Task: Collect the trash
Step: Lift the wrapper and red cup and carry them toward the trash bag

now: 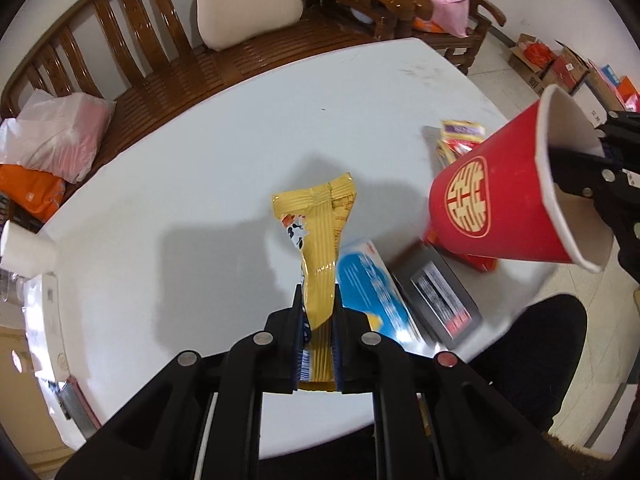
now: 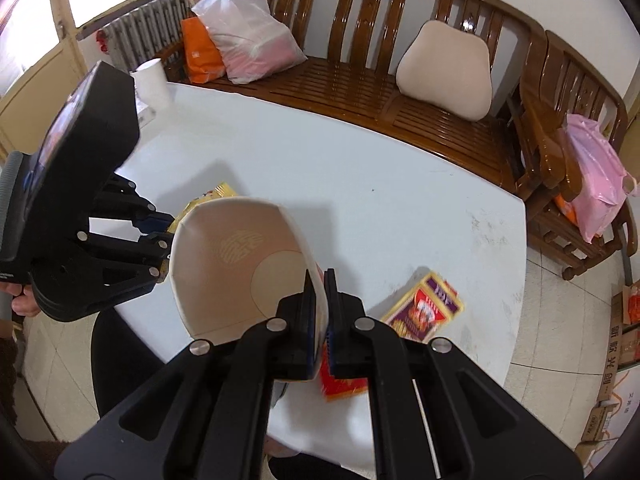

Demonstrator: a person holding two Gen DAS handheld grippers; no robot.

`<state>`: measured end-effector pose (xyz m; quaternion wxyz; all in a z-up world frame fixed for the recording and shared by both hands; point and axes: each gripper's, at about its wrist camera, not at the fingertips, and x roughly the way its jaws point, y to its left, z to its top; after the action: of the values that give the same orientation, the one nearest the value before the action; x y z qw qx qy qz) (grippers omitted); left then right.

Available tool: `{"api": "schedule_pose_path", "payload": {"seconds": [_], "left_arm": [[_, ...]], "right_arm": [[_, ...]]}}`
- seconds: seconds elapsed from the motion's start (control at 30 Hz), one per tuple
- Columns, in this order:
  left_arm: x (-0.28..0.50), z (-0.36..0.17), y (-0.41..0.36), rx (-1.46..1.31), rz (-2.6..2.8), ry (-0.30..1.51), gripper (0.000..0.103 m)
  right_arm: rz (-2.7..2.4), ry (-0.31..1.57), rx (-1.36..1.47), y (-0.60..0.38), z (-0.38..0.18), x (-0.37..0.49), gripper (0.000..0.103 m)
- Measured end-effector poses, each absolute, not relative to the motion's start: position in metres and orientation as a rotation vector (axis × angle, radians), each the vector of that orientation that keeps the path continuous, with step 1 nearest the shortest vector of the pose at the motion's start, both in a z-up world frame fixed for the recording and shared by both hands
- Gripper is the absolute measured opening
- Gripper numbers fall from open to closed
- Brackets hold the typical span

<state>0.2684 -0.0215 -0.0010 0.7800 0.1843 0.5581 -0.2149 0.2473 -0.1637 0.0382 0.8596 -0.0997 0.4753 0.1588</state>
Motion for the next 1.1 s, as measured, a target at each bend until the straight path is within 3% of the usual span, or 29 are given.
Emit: {"api": "schedule_pose_path", "payload": {"seconds": [0.5,1.1], "left_arm": [[0.135,-0.029,-0.019,0.418,-0.514,1.183,0.012],[0.059,-0.117,-0.037,0.419,-0.559,1.198,0.012]], "right_arm": [[0.365,0.987,-0.228,-0.147,0.019,0.116,0.005],[0.305,1.101,-0.215,-0.161,-0.083,0.044,0.005]]}}
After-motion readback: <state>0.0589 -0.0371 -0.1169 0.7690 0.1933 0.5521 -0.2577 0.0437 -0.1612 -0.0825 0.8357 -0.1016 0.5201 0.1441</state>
